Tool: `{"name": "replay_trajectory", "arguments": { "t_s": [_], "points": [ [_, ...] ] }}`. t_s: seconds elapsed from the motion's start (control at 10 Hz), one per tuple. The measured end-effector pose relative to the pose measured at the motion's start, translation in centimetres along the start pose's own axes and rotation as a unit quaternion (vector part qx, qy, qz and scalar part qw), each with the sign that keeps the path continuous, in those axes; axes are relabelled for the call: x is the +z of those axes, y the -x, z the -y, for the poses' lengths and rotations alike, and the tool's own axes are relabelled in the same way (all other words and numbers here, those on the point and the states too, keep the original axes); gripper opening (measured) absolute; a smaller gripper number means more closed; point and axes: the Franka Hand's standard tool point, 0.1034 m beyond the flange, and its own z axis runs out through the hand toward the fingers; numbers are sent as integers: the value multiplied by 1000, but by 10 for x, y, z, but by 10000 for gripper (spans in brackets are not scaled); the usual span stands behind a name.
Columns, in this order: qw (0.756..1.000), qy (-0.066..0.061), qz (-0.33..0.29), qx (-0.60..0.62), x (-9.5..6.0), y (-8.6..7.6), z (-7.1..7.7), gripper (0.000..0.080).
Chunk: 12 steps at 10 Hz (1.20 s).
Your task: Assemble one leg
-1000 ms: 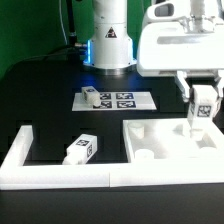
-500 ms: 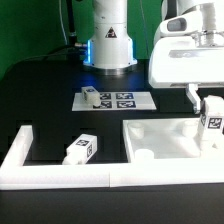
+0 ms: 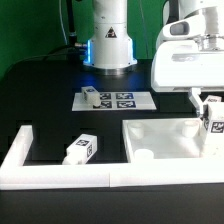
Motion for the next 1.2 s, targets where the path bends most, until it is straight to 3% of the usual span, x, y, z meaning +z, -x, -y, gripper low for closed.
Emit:
{"name": "replay_trajectory", "arguments": {
  "t_s": [0.9, 1.0, 1.1, 1.2],
  "points": [
    [1000, 2, 3, -8, 5, 8, 2, 285],
    [1000, 2, 3, -8, 6, 8, 2, 432],
    [1000, 2, 3, -8, 6, 8, 2, 432],
    [1000, 2, 4, -8, 6, 9, 2, 591]
  ]
}}
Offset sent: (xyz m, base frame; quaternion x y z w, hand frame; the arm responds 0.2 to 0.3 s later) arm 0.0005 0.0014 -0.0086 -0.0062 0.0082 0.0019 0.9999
